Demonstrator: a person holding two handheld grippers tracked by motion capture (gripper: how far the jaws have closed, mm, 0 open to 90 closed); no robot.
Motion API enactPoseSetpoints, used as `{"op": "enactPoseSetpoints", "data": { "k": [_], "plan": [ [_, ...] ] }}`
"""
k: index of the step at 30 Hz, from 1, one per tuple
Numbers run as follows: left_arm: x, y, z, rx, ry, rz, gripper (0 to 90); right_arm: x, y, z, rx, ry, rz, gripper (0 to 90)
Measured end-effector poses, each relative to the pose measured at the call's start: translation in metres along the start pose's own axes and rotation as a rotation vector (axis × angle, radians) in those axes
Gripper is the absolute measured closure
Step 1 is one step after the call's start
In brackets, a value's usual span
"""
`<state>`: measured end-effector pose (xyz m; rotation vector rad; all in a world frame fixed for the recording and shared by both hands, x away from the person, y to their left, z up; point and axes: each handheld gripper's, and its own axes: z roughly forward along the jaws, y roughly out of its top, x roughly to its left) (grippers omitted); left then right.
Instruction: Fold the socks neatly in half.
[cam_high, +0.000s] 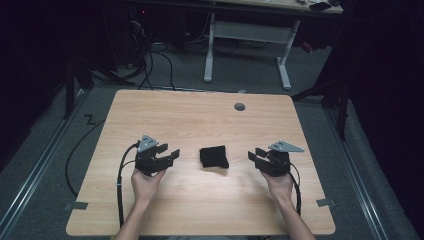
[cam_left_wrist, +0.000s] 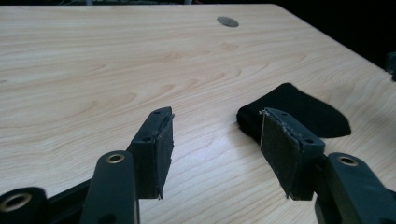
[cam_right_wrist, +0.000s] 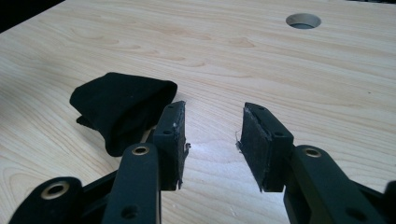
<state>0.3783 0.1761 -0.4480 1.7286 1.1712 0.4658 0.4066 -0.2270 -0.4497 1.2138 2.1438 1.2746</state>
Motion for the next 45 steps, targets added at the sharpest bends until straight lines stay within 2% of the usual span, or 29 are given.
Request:
{"op": "enactPoseSetpoints", "data": {
  "k": [8, 13, 22, 27, 40, 45],
  "plan": [
    [0.008, -0.006, -0.005, -0.001, 0.02, -0.005, 44.2, -0.007, -0.005, -0.006, -0.003, -0.014, 0.019, 60.3],
    [0.017, -0.011, -0.006, -0.002, 0.041, -0.035, 44.1, -0.013, -0.01, -0.008, 0.0, -0.029, 0.036, 60.4],
    [0.028, -0.016, -0.01, 0.005, 0.074, -0.053, 43.7, -0.022, -0.022, -0.011, 0.018, -0.049, 0.058, 60.3],
    [0.034, -0.02, -0.011, 0.015, 0.088, -0.07, 43.7, -0.026, -0.023, -0.013, 0.017, -0.058, 0.063, 60.1],
    [0.052, -0.029, -0.003, 0.057, 0.138, -0.107, 43.6, -0.042, -0.028, -0.012, 0.04, -0.102, 0.087, 59.0],
    [0.057, -0.031, 0.002, 0.079, 0.158, -0.105, 43.6, -0.049, -0.033, -0.009, 0.055, -0.119, 0.113, 58.7]
  ]
}}
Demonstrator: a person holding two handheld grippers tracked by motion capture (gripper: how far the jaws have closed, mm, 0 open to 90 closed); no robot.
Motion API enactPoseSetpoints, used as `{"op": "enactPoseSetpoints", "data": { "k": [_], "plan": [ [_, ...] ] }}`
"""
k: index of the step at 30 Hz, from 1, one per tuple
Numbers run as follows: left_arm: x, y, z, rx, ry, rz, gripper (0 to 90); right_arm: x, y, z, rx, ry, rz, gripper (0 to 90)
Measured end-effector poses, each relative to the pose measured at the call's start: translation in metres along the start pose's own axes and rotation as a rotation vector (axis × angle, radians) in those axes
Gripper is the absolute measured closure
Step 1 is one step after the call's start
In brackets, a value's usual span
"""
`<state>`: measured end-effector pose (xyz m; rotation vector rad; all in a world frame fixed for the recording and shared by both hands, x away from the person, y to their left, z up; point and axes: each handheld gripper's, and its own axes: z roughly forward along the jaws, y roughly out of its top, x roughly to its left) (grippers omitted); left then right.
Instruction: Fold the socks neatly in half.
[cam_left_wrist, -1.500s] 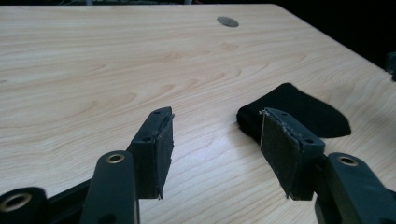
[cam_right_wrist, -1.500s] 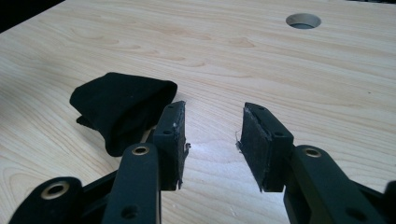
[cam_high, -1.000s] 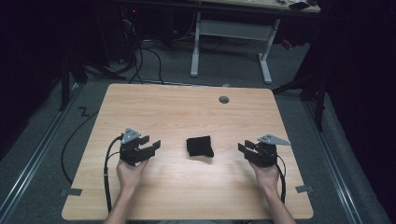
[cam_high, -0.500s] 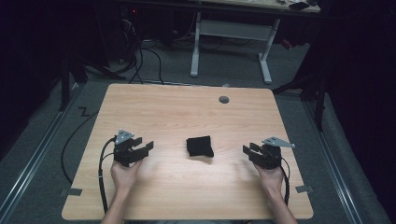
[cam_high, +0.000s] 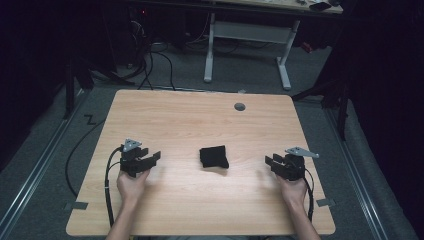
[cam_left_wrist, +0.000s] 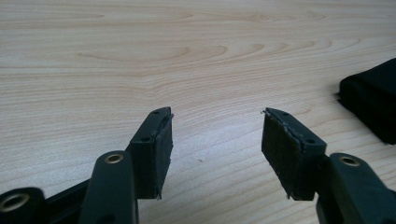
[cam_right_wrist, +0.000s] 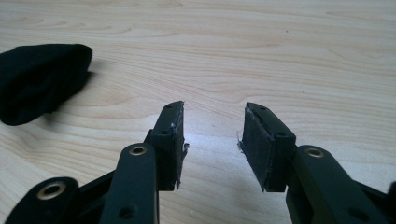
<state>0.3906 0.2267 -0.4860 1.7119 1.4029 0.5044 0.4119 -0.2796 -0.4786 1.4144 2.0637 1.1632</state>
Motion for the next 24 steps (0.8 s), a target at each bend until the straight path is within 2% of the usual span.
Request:
{"op": "enactPoseSetpoints", "data": {
  "k": [8, 13, 18, 24],
  "plan": [
    [0.004, -0.002, 0.008, 0.027, 0.043, 0.011, 43.5, -0.007, -0.005, 0.007, 0.028, -0.042, 0.002, 57.3],
    [0.004, -0.001, 0.011, 0.037, 0.065, 0.024, 43.5, -0.007, -0.006, 0.01, 0.041, -0.085, -0.028, 56.2],
    [0.005, -0.003, 0.015, 0.055, 0.085, 0.032, 43.5, -0.009, -0.008, 0.014, 0.054, -0.098, -0.027, 54.7],
    [0.007, -0.005, 0.019, 0.08, 0.088, 0.03, 43.1, -0.01, -0.009, 0.017, 0.058, -0.111, -0.019, 53.0]
  ]
}}
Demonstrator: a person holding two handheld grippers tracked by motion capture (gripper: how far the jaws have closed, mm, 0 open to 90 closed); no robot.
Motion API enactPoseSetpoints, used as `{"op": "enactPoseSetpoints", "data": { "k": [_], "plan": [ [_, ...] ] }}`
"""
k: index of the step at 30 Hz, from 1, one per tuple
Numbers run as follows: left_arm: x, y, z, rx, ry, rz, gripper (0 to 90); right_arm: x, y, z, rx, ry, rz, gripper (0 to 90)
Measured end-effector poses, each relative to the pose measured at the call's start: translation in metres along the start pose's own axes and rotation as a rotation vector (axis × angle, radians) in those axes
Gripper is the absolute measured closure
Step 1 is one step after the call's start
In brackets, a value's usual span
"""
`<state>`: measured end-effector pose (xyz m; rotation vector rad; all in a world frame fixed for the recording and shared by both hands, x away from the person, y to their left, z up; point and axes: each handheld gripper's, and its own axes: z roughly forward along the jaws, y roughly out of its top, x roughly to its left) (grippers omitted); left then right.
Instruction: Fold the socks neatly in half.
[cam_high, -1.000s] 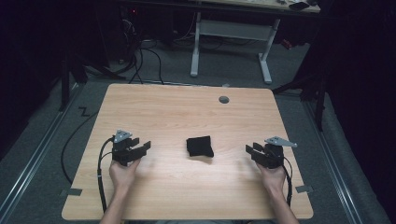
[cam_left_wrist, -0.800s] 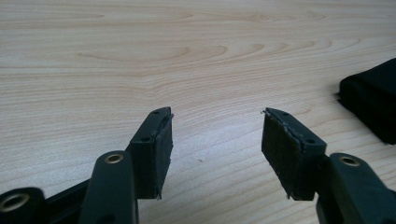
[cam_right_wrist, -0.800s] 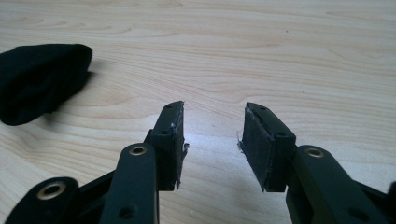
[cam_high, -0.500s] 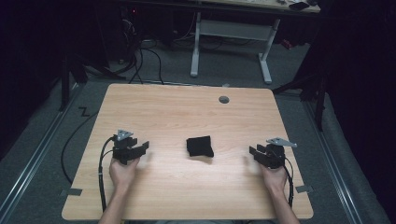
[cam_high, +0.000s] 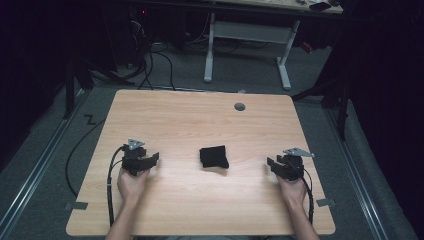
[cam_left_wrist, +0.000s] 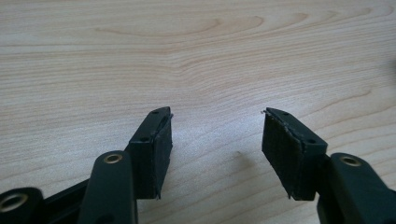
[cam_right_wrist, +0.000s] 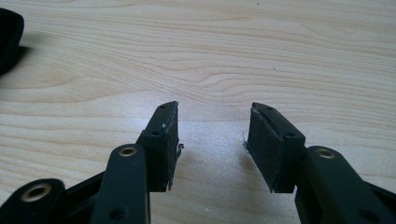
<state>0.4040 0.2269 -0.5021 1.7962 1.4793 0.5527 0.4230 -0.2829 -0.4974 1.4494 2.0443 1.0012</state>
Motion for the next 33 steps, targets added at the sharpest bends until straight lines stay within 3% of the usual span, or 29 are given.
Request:
{"op": "enactPoseSetpoints", "data": {
  "k": [15, 22, 25, 28, 33],
  "plan": [
    [-0.001, -0.001, 0.002, 0.006, 0.033, 0.019, 42.2, -0.001, -0.003, 0.006, 0.017, -0.04, -0.014, 48.0],
    [-0.004, -0.003, 0.005, -0.011, 0.047, 0.046, 40.0, 0.003, -0.004, 0.007, 0.022, -0.064, -0.047, 43.6],
    [-0.008, -0.004, 0.005, -0.008, 0.063, 0.051, 37.6, 0.002, -0.004, 0.007, 0.025, -0.066, -0.041, 40.9],
    [-0.012, -0.004, 0.006, 0.003, 0.081, 0.087, 34.9, 0.003, -0.005, 0.007, 0.026, -0.068, -0.04, 39.3],
    [-0.013, -0.004, 0.006, 0.006, 0.082, 0.089, 33.2, 0.003, -0.005, 0.006, 0.026, -0.069, -0.04, 38.7]
  ]
}}
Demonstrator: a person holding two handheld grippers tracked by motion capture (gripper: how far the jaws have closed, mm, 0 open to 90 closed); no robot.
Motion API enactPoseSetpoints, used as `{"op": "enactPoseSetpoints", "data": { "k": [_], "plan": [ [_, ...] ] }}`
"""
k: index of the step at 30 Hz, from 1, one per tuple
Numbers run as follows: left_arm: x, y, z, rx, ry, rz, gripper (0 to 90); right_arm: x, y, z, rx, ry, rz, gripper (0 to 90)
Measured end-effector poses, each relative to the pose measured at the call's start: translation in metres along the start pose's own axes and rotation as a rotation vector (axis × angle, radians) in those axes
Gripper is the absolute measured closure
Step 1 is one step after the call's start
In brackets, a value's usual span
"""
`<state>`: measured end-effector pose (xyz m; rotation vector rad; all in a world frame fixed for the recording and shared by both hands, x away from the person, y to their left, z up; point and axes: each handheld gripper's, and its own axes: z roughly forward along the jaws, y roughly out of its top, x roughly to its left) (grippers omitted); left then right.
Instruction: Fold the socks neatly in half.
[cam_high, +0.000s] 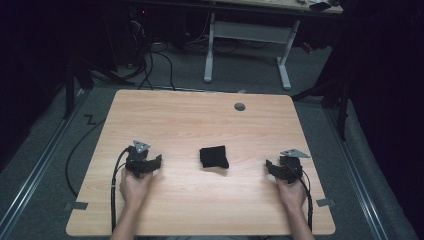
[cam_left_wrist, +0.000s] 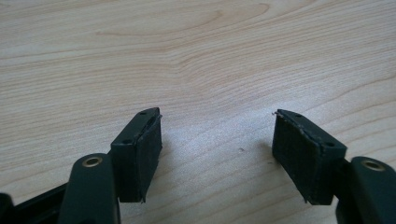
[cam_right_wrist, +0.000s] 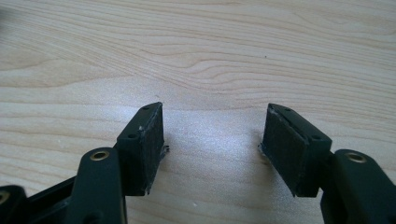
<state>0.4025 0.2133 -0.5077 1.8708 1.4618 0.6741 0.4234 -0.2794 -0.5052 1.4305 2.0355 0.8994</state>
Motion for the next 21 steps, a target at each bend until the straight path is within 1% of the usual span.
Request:
{"op": "enactPoseSetpoints", "data": {
  "k": [5, 11, 15, 17, 21],
  "plan": [
    [-0.0022, -0.0012, -0.0011, -0.001, 0.001, -0.001, 32.5, 0.0, 0.0, 0.0001, 0.0, 0.003, -0.005, 38.1],
    [-0.0021, -0.0012, -0.0011, -0.001, 0.0, -0.001, 32.2, 0.0003, 0.0, 0.0, 0.001, 0.005, -0.003, 38.1],
    [-0.0013, -0.0013, -0.0013, -0.003, -0.007, -0.008, 32.2, 0.0003, 0.0, 0.0, 0.001, 0.005, -0.003, 38.1],
    [-0.0023, -0.0012, -0.0011, -0.001, 0.0, 0.0, 32.2, 0.0003, 0.0, 0.0, 0.001, 0.005, -0.003, 38.1],
    [-0.0034, -0.0012, -0.0013, 0.002, -0.003, 0.007, 32.0, 0.0002, 0.0, 0.0, 0.001, 0.005, -0.003, 38.1]
  ]
}}
